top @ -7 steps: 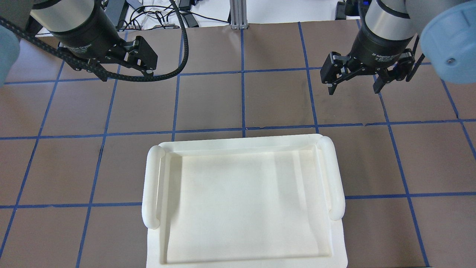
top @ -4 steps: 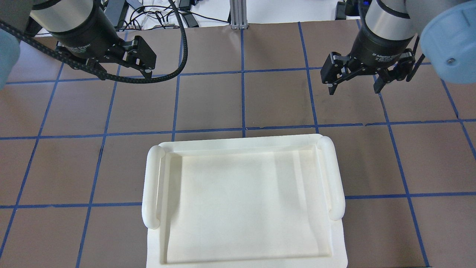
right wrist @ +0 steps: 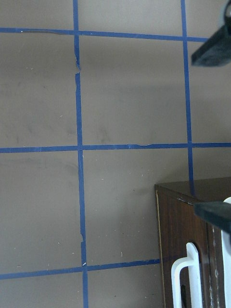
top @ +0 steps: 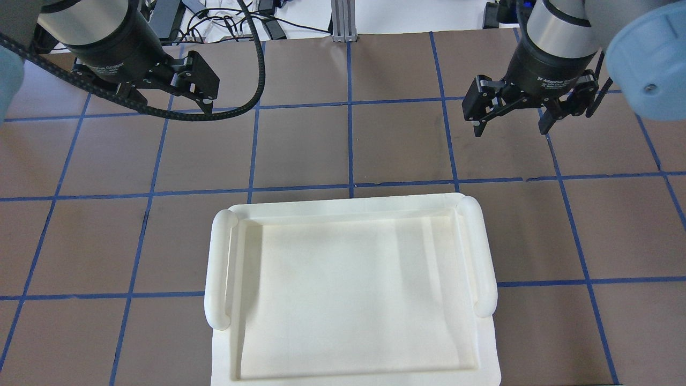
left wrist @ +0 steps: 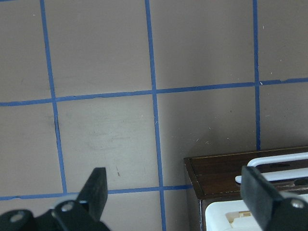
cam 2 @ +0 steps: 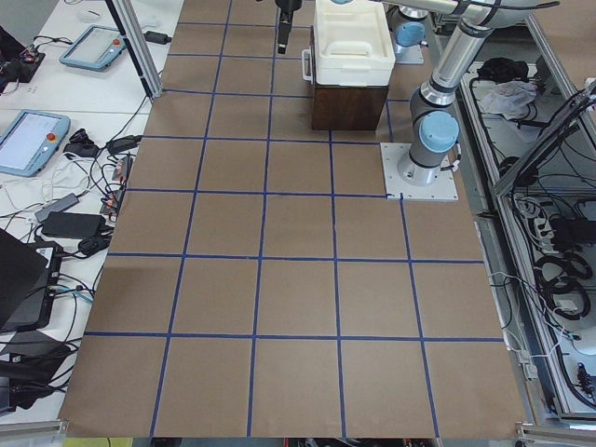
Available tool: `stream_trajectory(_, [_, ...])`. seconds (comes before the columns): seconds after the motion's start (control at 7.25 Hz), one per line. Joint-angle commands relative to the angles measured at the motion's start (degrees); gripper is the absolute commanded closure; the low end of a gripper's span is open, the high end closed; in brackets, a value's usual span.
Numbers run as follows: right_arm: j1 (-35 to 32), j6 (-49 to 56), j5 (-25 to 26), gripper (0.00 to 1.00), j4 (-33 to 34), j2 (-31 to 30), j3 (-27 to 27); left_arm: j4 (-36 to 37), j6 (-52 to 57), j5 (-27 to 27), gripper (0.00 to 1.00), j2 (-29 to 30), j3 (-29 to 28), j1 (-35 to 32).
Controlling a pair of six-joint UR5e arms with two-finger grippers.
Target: Put scissors in drawer and close it
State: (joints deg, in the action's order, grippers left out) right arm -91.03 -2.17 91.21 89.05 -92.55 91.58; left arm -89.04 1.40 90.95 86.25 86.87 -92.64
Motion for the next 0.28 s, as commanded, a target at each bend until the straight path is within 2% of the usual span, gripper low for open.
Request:
stream_trajectory(0.0, [-0.02, 0.24, -0.33, 0.0, -0.02, 0.0, 0.0, -0.16, 0.18, 0.01, 0.0, -0.03, 0.06, 0.0])
stream_trajectory(0.14, [-0.02, 0.33, -0.34, 0.0, -0.02, 0.0, 0.0, -0.25, 0.18, 0.01, 0.0, -0.29, 0.06, -0.08])
